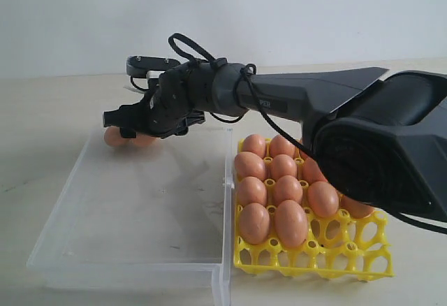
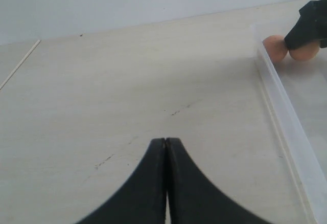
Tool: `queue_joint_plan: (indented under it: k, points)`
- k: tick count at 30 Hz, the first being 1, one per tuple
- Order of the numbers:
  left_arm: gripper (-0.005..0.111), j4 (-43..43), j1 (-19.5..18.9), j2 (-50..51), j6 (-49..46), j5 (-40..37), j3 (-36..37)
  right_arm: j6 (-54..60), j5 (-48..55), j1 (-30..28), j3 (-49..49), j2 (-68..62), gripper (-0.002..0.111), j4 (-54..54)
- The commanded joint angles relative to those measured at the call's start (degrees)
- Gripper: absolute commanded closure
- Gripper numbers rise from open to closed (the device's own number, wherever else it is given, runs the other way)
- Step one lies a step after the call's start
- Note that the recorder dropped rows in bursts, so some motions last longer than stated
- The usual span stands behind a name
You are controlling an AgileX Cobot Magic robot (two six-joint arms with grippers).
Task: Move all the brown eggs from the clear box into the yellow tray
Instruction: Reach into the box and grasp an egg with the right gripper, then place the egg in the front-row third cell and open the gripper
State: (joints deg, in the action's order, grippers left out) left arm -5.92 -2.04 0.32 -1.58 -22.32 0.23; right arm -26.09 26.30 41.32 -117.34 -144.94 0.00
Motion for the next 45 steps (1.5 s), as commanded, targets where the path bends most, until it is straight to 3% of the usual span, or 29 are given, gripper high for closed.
queue_joint_plan:
  k: [1, 4, 8, 12, 15, 18, 25, 37, 45]
  points:
    - [0.107, 0.14, 0.33, -0.32, 0.26, 0.52, -0.23, 0.02, 0.22, -0.40, -0.82, -0.49, 0.043, -0.63]
    - [0.107, 0.14, 0.33, -0.32, 0.26, 0.52, -0.23, 0.02, 0.22, -0.40, -0.82, -0.49, 0.060, -1.96]
    - [0.107, 0.14, 0.33, -0.32, 0.26, 0.52, -0.23, 4.65, 1.19, -0.40, -0.82, 0.60, 0.107, -1.52]
    - [0.107, 0.14, 0.33, -0.32, 0.26, 0.52, -0.23, 12.48, -3.39, -0.02, 3.87, 4.94, 0.108, -2.09]
    - [0.107, 0.14, 0.33, -0.32, 0.26, 0.52, -0.23, 19.80, -12.69, 0.60, 13.72, 11.40, 0.108, -1.87]
    - [0.107, 0.14, 0.33, -0.32, 0.26, 0.52, -0.23, 28.42, -22.40, 1.04, 27.60, 20.28, 0.108, -0.44]
    - [0.107, 0.14, 0.33, -0.32, 0.26, 0.52, -0.23, 56.83, -37.57, 1.33, 58.99, 43.00, 0.108, 18.51]
    - [0.107, 0.14, 0.33, -0.32, 0.26, 0.52, -0.23, 59.48, -46.15, 1.33, 96.60, 72.08, 0.108, 25.75]
    - [0.107, 0.14, 0.33, -0.32, 0.26, 0.52, -0.23, 60.78, -54.69, 1.33, 103.73, 66.40, 0.108, 35.62]
